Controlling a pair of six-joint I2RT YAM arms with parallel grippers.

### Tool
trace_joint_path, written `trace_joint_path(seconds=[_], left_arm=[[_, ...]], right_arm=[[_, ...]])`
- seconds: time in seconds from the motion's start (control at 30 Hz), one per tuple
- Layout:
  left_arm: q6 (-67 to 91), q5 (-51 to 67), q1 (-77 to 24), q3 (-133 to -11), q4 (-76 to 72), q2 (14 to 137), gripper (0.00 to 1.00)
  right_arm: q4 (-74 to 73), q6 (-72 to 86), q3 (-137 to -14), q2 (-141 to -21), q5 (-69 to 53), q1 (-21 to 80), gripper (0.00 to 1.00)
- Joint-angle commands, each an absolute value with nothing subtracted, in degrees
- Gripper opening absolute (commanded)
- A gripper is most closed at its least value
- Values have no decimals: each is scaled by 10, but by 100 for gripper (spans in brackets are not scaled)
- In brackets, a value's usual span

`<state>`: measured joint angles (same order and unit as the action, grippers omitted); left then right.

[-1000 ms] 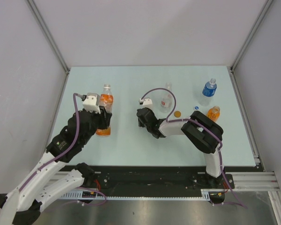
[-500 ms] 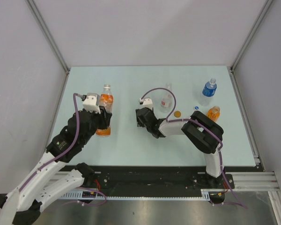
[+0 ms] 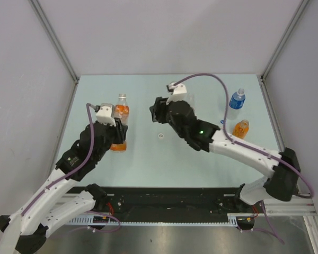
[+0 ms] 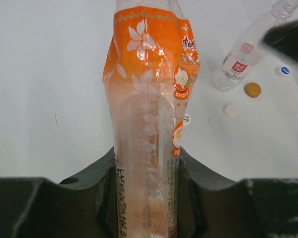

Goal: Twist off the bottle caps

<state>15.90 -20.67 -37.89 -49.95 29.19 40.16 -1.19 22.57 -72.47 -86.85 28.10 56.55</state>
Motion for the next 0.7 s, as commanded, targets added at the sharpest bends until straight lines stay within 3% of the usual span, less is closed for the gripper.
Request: trace_joint_path(seconds=[0.0,0.03,0.17,0.27,0.4,0.67], left_arm=[[128,-147,-374,-511,231,418,2],[121,-112,-374,-510,218,421,1],[99,187,-374,-494,108,422,0],[113,312,-374,-474,20,420,0],[132,397,-374,-435,-80,421,0],[159,379,-374,-425,-161,460,1]], right_arm=[[-89,253,-750,-754,237,521,59],[-98,272,-749,-740,193,501,59],[-6,370,-699,-685,-189,370,60],[78,415,-671,-648,-306,332,62],[97,420,-662,-602,-360,324,64],[36,381,-662,-544,-356,327,69]])
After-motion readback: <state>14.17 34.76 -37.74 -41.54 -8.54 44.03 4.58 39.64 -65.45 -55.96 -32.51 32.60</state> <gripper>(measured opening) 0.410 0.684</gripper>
